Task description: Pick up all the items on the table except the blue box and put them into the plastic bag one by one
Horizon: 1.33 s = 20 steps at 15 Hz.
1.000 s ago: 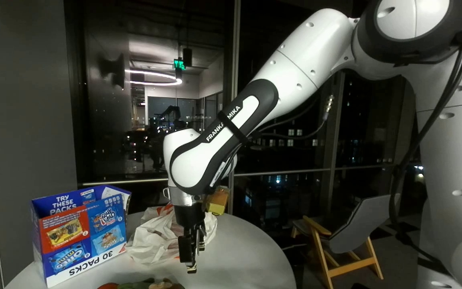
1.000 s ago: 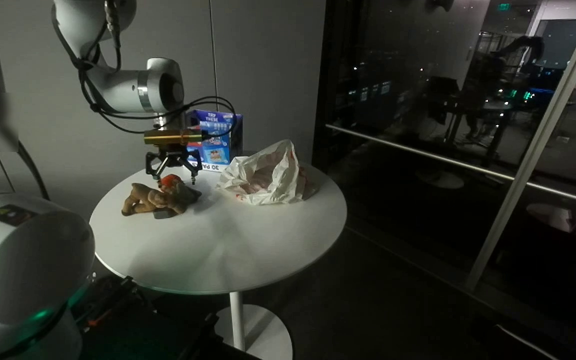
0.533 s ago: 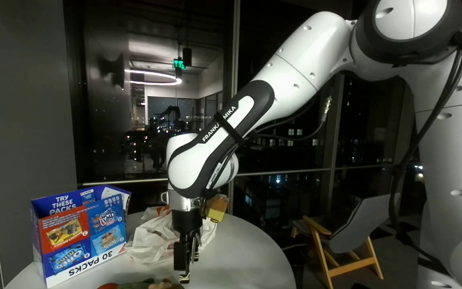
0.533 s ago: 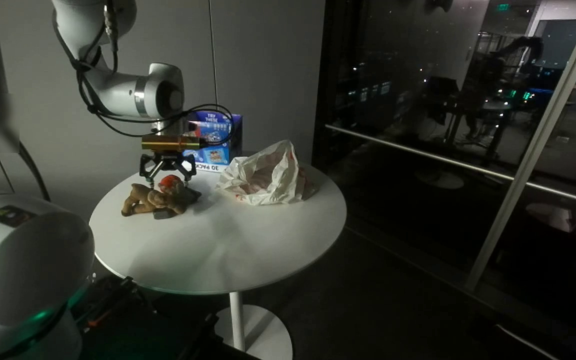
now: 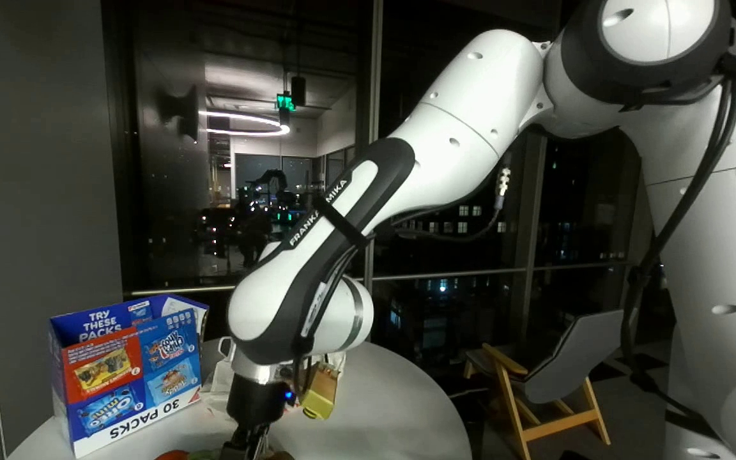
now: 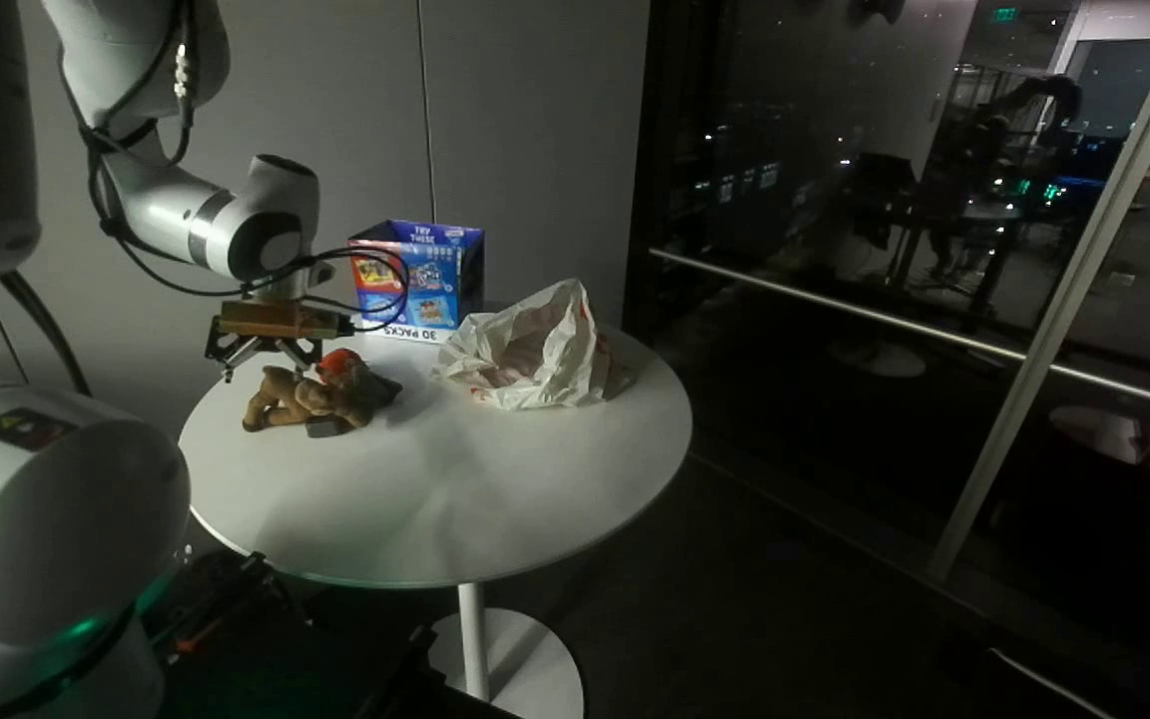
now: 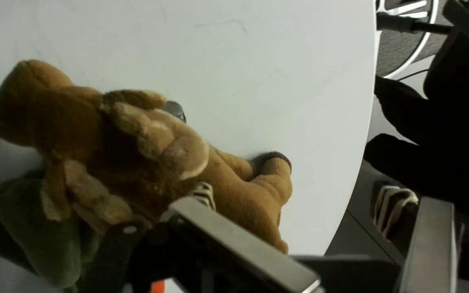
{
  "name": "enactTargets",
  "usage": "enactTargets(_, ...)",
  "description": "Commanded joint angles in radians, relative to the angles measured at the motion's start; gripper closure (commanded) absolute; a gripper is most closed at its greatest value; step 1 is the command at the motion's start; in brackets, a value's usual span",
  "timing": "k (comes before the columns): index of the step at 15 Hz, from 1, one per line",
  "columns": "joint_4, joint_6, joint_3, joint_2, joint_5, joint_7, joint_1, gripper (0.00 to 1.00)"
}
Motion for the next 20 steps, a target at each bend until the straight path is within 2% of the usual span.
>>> enactTargets(1,-0.020,0.172,0.019,0.088,-0.117,-0.012,0.018,0.00)
enactTargets(6,-0.077,0.334,-0.091,0.136,-0.531,0.100,0.127,0.00)
enactTargets(7,-0.088,0.346,-0.130,0.120,-0.614,0.137,0.166,0.00)
enactTargets(9,-0.110,0.351,-0.136,0.087,-0.699,0.170,0.182,0.00)
enactTargets(10,-0.135,0.346,-0.105,0.054,-0.719,0.160,0.164,0.00)
enactTargets(13,-0.185,0.356,-0.076,-0.028,-0.784,0.156,0.163,0.00)
enactTargets(16,-0.204,0.363,-0.114,-0.092,-0.841,0.159,0.213,0.00)
enactTargets(20,-0.136,0.344,-0.271,-0.088,-1.111,0.308,0.315,0.00)
